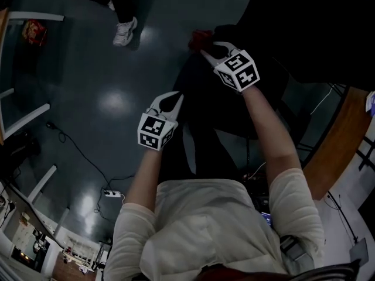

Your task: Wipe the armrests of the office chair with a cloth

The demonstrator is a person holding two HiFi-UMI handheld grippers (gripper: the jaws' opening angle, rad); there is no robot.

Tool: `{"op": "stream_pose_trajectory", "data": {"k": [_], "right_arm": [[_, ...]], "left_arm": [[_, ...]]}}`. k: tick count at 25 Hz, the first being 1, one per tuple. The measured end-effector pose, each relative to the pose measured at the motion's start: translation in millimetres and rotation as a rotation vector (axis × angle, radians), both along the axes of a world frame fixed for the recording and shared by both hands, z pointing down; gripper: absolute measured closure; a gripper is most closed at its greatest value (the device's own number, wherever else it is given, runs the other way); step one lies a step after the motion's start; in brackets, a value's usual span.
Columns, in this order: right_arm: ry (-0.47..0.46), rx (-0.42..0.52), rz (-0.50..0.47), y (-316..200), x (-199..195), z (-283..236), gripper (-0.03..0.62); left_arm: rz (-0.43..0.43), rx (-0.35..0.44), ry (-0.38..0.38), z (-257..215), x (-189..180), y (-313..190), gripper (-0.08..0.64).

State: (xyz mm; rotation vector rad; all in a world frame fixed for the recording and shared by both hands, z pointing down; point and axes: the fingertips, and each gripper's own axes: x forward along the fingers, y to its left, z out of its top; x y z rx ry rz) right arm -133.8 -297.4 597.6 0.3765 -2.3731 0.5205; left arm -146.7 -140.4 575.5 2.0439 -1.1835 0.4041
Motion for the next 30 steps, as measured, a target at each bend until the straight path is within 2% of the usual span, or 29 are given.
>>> {"op": "stream_pose_trajectory", "data": {"k": [3, 5, 8, 10, 15, 18, 21, 23, 26, 30], "right_arm": [[-0.020, -0.048, 0.099, 0, 27, 5, 0.544], [0.009, -0.056, 0.131, 1, 39, 7, 0.544], [0.068, -0.012, 0.166, -1, 47, 3, 0.543], [0.064, 0.025, 0.221, -5, 44, -11, 0.543], [-0.007, 0.128, 0.455, -13, 13, -66, 0.543], [-0.048, 0.135, 0.585, 1, -31, -80, 0.543], [-0.067, 0.085, 0.765, 16, -71, -71, 0.543], [-0.100, 0.013, 0.920, 23, -87, -59, 0.543], [-0.125, -0.057, 1.111, 28, -95, -43, 0.543], [-0.112, -0.159, 1.350, 47, -87, -12, 0.546]], "left_arm": [[-0.024, 0.008, -0.006, 2, -1, -1, 0.543], [-0.047, 0.019, -0.001, 1, -4, -3, 0.543], [-0.079, 0.037, 0.025, -2, -11, -5, 0.543], [-0.089, 0.047, 0.057, -2, -14, -5, 0.543], [-0.131, 0.096, 0.091, -15, -49, -7, 0.543], [-0.087, 0.121, 0.110, -28, -86, -7, 0.543], [0.030, 0.122, 0.099, -40, -131, -4, 0.543], [0.064, 0.128, 0.084, -47, -165, -4, 0.543], [0.078, 0.121, 0.080, -45, -212, -8, 0.543], [0.145, 0.074, 0.070, -22, -241, 6, 0.543]]}}
